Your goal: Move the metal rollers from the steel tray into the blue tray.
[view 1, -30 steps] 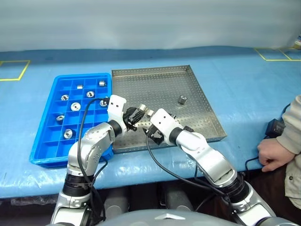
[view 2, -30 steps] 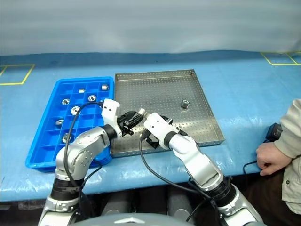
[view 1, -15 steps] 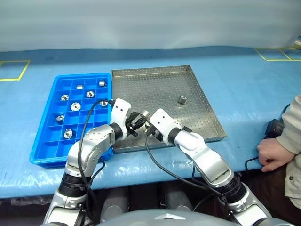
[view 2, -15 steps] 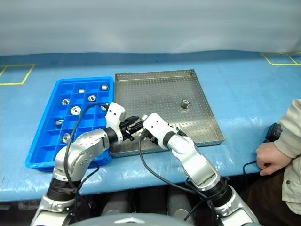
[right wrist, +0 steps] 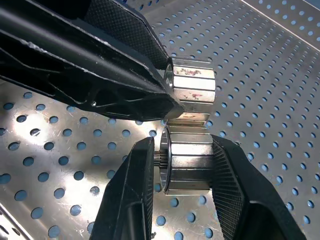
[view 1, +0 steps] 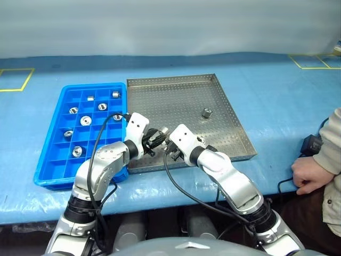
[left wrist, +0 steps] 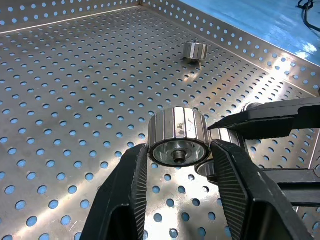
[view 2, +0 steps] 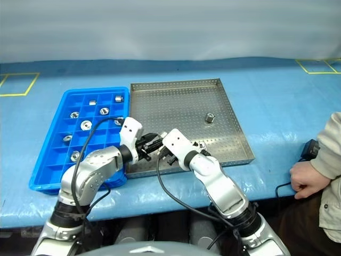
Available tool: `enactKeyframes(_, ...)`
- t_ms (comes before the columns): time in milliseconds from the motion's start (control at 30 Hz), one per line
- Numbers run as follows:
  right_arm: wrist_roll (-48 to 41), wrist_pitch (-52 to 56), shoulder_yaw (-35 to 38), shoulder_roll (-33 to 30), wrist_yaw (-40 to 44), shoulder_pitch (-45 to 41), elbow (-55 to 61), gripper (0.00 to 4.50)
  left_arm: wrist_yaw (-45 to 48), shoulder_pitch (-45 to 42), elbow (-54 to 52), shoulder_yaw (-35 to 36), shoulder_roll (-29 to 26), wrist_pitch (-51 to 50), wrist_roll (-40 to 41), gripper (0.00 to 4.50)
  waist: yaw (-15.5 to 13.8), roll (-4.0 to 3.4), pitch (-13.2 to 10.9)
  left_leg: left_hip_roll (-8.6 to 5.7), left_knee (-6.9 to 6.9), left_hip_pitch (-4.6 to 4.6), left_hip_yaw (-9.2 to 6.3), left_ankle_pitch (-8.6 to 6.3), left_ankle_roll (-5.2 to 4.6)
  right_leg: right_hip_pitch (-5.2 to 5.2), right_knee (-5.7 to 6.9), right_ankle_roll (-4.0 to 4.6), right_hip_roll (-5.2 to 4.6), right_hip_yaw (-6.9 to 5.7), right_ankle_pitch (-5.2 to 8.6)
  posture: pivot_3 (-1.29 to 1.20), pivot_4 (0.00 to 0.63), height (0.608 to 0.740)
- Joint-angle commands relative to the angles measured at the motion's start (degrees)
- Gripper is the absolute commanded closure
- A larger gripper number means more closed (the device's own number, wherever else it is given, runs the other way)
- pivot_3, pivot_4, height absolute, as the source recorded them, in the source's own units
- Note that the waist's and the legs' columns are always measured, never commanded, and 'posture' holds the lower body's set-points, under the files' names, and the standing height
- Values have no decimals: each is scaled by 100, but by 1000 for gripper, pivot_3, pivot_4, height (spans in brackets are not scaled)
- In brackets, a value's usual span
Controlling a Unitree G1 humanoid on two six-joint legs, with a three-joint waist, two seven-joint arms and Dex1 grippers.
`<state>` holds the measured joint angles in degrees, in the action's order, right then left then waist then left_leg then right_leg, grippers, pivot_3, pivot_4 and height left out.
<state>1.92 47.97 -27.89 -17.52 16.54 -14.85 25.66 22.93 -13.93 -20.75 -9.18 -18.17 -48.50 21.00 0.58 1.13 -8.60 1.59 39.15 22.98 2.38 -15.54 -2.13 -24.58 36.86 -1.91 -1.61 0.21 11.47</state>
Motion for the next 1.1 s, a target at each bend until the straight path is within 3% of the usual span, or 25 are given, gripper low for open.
enactKeyframes(33, 120, -83, 154, 14, -33, -74, 173, 3272, 147, -74, -305, -111, 15, 61, 73, 2830, 0, 0, 0, 0, 0, 0, 0, 0, 0, 0, 0, 0, 0, 0, 0, 18, 150, 740)
enactKeyframes(67, 126, -88, 148, 15, -34, -75, 171, 3272, 149, -85, -297, -97, 26, 66, 84, 2830, 0, 0, 0, 0, 0, 0, 0, 0, 0, 0, 0, 0, 0, 0, 0, 19, 150, 740)
enactKeyframes(300, 187, -97, 86, 100, -35, -61, 171, 3273, 64, -167, -259, 32, 149, 94, 99, 470, -1, 0, 0, 0, 0, 0, 0, 0, 0, 0, 0, 0, 0, 0, 0, 20, 150, 740)
enactKeyframes(567, 187, -127, 82, 188, 49, -49, 217, 3273, -127, -306, -77, 271, 455, -145, 258, 452, -1, 0, 0, 0, 0, 0, 0, 0, 0, 0, 0, -1, 0, 0, 0, 20, 150, 740)
enactKeyframes(1100, -327, -23, 869, 736, -17, 78, 509, 3273, -483, -327, 408, 1170, 1097, -803, 894, 452, 6, 1, 0, -1, 1, 0, 0, 0, 0, 1, 0, 1, 1, 0, -4, 0, 150, 740)
